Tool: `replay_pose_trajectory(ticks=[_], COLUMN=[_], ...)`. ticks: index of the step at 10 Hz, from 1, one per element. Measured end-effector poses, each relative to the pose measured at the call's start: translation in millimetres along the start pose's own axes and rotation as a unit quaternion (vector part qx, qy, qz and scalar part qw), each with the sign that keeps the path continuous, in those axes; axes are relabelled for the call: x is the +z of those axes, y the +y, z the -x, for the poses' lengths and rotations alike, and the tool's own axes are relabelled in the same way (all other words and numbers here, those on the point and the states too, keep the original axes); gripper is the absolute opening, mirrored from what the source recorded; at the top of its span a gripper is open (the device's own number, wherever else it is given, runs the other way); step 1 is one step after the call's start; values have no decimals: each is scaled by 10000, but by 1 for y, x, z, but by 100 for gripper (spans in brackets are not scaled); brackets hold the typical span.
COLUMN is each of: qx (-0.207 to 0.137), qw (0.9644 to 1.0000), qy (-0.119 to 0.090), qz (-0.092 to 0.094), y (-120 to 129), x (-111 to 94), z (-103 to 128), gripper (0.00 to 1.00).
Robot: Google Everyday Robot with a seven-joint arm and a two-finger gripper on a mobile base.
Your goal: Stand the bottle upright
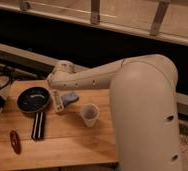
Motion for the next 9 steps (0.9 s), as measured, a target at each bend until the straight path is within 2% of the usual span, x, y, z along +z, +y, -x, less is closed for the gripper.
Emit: replay_pose_trajectory(ticks=[2,5,9], qx=[31,-13,-85], qw=[10000,9999,9996], qy=[-25,-99,-242], qz=[-23,-45,-67], y=[-3,-8,-14], x=[-1,1,4], z=[2,27,28], gripper=[0,0,0])
